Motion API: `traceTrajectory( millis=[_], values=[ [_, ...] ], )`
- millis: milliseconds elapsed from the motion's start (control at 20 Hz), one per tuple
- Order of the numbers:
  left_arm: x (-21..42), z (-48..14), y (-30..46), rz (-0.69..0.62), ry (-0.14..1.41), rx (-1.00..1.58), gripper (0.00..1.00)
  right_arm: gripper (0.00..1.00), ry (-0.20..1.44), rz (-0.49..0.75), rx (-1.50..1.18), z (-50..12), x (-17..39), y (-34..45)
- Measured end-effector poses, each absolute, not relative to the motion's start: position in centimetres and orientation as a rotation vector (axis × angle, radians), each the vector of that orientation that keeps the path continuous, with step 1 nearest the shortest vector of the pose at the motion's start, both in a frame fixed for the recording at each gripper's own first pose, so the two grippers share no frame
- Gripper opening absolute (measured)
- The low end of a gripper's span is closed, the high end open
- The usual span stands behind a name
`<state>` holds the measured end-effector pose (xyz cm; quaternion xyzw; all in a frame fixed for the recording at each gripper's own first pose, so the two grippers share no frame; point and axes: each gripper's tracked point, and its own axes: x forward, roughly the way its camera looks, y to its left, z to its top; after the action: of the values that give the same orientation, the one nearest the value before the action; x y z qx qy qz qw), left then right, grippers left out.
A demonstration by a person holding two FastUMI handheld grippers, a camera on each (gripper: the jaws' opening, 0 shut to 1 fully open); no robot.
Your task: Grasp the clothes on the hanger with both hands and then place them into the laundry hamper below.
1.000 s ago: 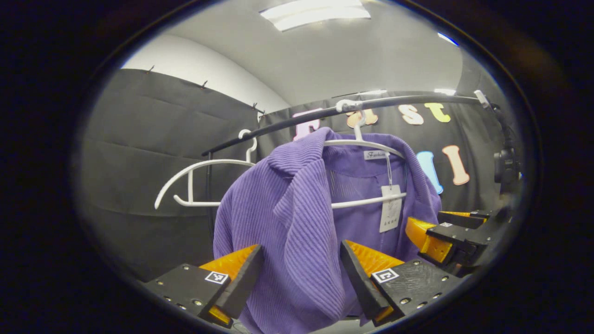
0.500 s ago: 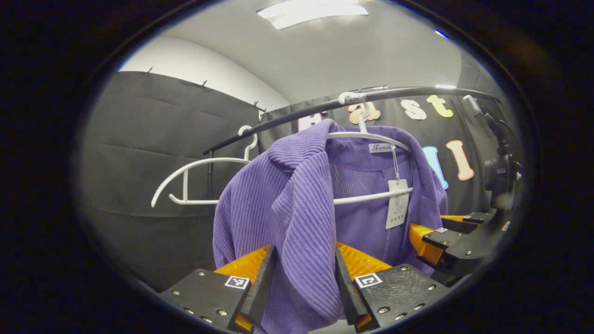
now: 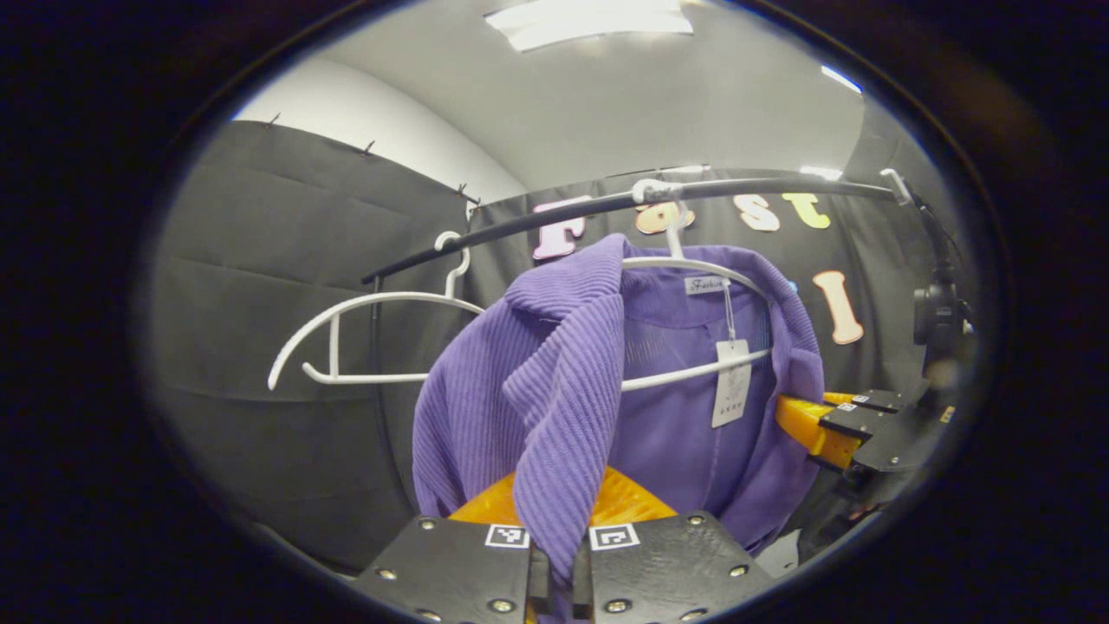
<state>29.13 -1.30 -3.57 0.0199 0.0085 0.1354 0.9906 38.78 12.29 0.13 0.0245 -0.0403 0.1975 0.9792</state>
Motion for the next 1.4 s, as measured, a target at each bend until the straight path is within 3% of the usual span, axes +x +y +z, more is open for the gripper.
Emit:
traceTrajectory(
  millis=[50,200,250,300,600,750,1400],
  values=[
    [28.7,-2.7,-1.5,0.262,0.001,0.053,0.08,0.03,-0.101,0.389,0.047,0.9,38.7,11.9],
    [27.3,0.0,-2.1,0.232,-0.03,0.068,0.1,0.03,-0.168,0.35,0.032,3.5,38.5,10.2],
    [27.0,1.0,-1.9,0.232,-0.044,0.077,0.05,0.03,-0.19,0.337,0.026,4.3,38.6,9.7],
    [26.4,2.0,-1.6,0.234,-0.058,0.086,0.1,0.03,-0.212,0.324,0.017,5.0,38.6,9.3],
    [25.0,5.4,1.4,0.27,-0.082,0.124,0.09,0.03,-0.333,0.245,-0.04,9.4,39.1,6.2],
    [25.2,5.7,3.5,0.293,-0.085,0.143,0.0,0.03,-0.371,0.209,-0.056,11.0,39.8,4.9],
    [26.8,8.2,9.7,0.316,-0.081,0.238,0.0,0.03,-0.384,0.092,-0.097,11.3,46.9,0.3]
  ],
)
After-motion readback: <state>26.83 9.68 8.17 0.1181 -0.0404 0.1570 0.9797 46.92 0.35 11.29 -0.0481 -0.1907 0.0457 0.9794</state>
